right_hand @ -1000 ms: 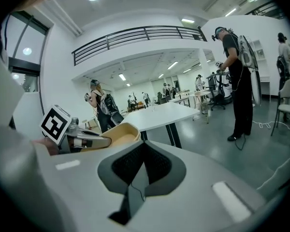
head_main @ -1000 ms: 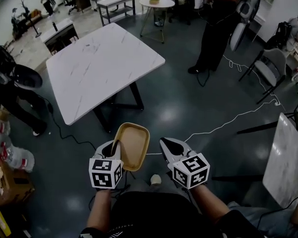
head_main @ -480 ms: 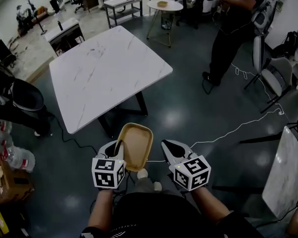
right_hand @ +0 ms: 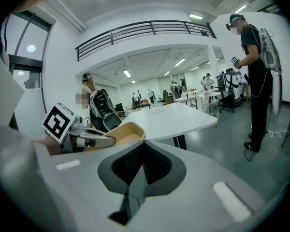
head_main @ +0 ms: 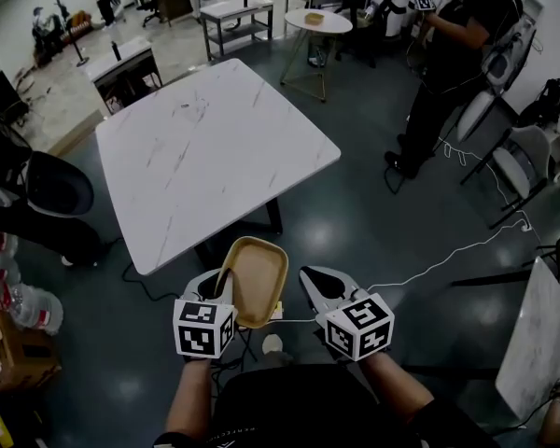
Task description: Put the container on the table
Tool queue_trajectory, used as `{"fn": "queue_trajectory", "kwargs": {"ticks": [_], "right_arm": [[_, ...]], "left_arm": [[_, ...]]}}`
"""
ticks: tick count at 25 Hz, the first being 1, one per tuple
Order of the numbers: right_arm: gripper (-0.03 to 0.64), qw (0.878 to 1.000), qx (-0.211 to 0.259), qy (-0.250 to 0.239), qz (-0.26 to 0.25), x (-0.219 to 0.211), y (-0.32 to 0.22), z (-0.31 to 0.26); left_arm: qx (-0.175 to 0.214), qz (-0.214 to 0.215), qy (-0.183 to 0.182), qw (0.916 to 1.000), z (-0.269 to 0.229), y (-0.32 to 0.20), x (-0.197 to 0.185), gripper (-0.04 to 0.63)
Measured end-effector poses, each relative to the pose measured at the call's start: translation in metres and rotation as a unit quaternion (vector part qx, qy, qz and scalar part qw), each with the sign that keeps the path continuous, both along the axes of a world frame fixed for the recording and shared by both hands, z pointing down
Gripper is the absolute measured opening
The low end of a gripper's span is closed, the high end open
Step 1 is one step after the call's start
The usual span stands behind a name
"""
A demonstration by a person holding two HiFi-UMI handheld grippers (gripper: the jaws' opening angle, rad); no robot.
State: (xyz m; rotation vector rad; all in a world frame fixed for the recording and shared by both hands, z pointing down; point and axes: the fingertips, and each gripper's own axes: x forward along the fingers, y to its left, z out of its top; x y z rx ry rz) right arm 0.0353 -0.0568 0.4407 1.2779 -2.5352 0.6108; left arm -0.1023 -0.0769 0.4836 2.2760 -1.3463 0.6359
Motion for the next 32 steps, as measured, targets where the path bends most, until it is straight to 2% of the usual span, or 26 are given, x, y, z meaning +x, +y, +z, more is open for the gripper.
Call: {"fn": "queue_trajectory", "kwargs": {"ticks": [4,9,16,32], "right_arm": [[0.000,1.000,0.010,-0.002,0.004,-0.010,-0.016,-0.006],[0.000,1.000,0.009,0.015,0.005,-0.015,-0.038,-0.003],[0.000,0.999,0.029,0.028,-0.003,-0.026,-0.068,-0.015],[0.000,0.999,0.037,0.012,-0.031,-0.006,-0.157,-0.017]], "left_arm": [[0.000,0.008,-0.009,0.9999,0.003,-0.012,-0.014,0.008],[-0.005,-0.001,0.003,1.0000,0.007,-0.027,-0.025,0.008],[0.012,-0.009,0.011,0.9998,-0.004,-0.054,-0.033,0.008],[0.026,-0.035,0.001,0.9990,-0.013,-0.142,-0.007,0.008]]}}
